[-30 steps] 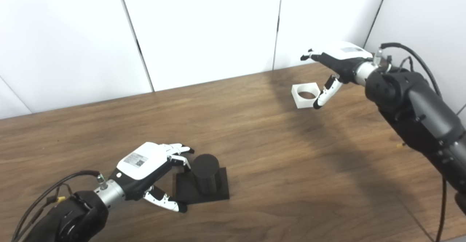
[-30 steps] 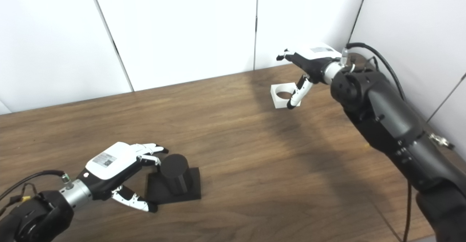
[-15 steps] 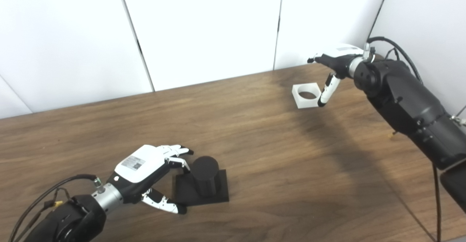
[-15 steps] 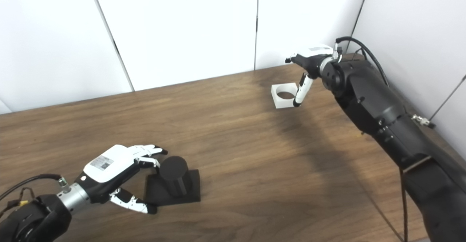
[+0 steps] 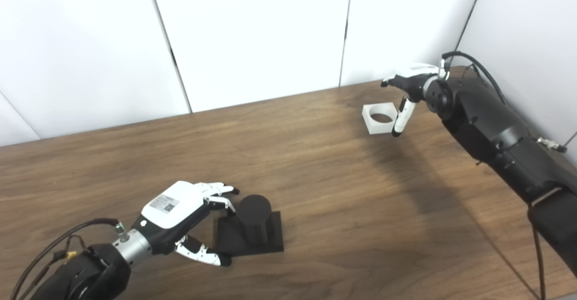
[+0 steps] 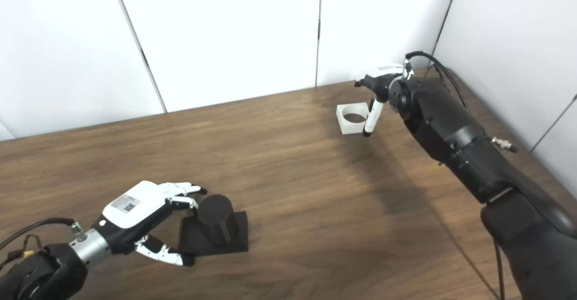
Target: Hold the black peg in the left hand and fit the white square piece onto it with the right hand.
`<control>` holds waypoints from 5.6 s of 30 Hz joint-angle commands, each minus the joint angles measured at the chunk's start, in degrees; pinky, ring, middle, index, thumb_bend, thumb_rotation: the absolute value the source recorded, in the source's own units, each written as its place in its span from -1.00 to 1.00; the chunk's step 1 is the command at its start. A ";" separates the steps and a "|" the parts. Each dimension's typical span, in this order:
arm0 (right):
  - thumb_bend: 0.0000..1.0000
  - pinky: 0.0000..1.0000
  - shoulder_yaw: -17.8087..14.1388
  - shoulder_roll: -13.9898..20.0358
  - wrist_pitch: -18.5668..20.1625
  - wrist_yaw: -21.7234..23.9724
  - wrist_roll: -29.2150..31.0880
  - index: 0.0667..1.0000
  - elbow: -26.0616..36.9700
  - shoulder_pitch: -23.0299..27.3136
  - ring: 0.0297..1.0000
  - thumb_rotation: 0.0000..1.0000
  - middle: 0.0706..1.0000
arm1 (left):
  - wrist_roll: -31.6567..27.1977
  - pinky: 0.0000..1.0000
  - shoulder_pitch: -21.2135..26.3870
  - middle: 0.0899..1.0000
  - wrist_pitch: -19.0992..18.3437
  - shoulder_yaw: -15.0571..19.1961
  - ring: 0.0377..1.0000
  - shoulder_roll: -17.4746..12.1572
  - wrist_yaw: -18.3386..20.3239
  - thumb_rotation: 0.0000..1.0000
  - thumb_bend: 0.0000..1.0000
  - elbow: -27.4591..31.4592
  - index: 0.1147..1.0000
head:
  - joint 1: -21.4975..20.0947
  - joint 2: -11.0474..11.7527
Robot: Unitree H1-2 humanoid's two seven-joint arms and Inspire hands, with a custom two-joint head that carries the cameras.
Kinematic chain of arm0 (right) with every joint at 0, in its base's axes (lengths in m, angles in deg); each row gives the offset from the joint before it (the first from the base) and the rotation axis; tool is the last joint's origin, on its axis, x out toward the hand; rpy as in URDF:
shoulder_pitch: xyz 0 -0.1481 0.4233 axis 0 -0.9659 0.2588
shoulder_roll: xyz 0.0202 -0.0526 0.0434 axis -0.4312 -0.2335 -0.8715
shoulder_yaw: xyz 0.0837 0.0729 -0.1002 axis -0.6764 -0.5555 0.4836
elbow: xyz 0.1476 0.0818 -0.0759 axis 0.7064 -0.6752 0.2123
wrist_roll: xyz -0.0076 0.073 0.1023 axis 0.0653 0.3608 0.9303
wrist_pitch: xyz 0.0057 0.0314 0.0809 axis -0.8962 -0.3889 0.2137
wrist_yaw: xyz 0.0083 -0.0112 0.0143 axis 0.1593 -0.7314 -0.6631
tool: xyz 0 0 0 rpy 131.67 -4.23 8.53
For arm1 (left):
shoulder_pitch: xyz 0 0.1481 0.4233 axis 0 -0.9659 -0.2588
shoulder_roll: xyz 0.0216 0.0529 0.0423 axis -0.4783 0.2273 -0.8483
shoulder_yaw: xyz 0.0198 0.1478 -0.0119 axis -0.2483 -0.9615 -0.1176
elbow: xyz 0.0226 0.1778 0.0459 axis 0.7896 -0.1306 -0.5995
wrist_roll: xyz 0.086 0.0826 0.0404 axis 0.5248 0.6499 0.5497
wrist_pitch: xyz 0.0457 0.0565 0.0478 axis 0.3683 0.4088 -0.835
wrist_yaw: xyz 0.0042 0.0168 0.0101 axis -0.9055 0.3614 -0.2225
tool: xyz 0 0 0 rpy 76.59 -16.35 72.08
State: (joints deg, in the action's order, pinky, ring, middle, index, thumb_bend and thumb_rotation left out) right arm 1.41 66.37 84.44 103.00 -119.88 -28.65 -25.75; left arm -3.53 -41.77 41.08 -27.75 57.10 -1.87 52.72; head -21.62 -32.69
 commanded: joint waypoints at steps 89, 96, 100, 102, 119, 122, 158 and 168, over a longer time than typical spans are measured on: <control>0.04 0.55 -5.91 1.37 -12.64 -11.46 9.81 -0.11 10.88 -6.19 0.66 -0.75 0.53 | 1.03 0.72 -2.24 0.80 -6.64 -0.02 0.80 0.74 14.09 -0.87 0.05 2.98 -0.15 | 12.61 -7.87; 0.04 0.56 -7.38 1.68 -14.28 -8.80 12.13 -0.11 21.62 -8.03 0.65 -0.75 0.50 | 2.60 0.74 -0.71 0.79 -6.79 -0.37 0.81 1.95 13.21 -0.87 0.05 0.81 -0.15 | 15.40 -9.17; 0.04 0.50 -7.09 1.32 -15.83 -7.60 12.13 -0.11 25.58 -7.84 0.62 -0.75 0.48 | 2.90 0.74 0.11 0.78 -7.64 -0.33 0.84 2.85 13.21 -0.86 0.05 -0.25 -0.15 | 16.53 -9.84; 0.04 0.50 -6.98 1.09 -16.27 -6.55 12.16 -0.12 27.41 -7.56 0.62 -0.75 0.48 | 2.67 0.73 0.48 0.78 -7.80 -0.20 0.84 3.42 12.93 -0.86 0.05 -0.97 -0.15 | 17.03 -10.30; 0.04 0.47 -6.90 -1.67 -13.57 4.90 16.33 -0.11 43.57 -6.13 0.61 -0.74 0.49 | 4.31 0.72 1.91 0.81 -10.02 -0.62 0.84 6.25 14.59 -0.86 0.05 -2.01 -0.15 | 19.04 -11.71; 0.04 0.47 -6.63 -2.54 -13.27 6.69 17.17 -0.12 45.82 -5.95 0.62 -0.74 0.49 | 4.15 0.72 1.83 0.81 -10.37 -0.62 0.84 6.39 14.64 -0.86 0.05 -1.83 -0.15 | 19.16 -11.84; 0.04 0.46 -1.80 -10.10 -16.40 10.19 18.73 -0.12 48.17 -5.89 0.58 -0.73 0.45 | 4.20 0.72 1.95 0.83 -10.91 -0.84 0.85 6.71 15.04 -0.85 0.04 -0.55 -0.15 | 21.10 -12.87; 0.04 0.46 -1.29 -11.08 -16.90 9.78 18.66 -0.12 46.65 -6.91 0.57 -0.74 0.45 | 4.29 0.71 2.23 0.84 -11.18 -0.85 0.84 6.55 15.55 -0.85 0.04 0.40 -0.15 | 21.40 -13.17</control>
State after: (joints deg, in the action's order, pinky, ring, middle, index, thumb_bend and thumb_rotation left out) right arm 0.89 55.33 68.94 114.14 -101.17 17.81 -34.61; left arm -2.35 -38.60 31.63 -26.47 64.22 9.01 54.15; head -0.18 -45.79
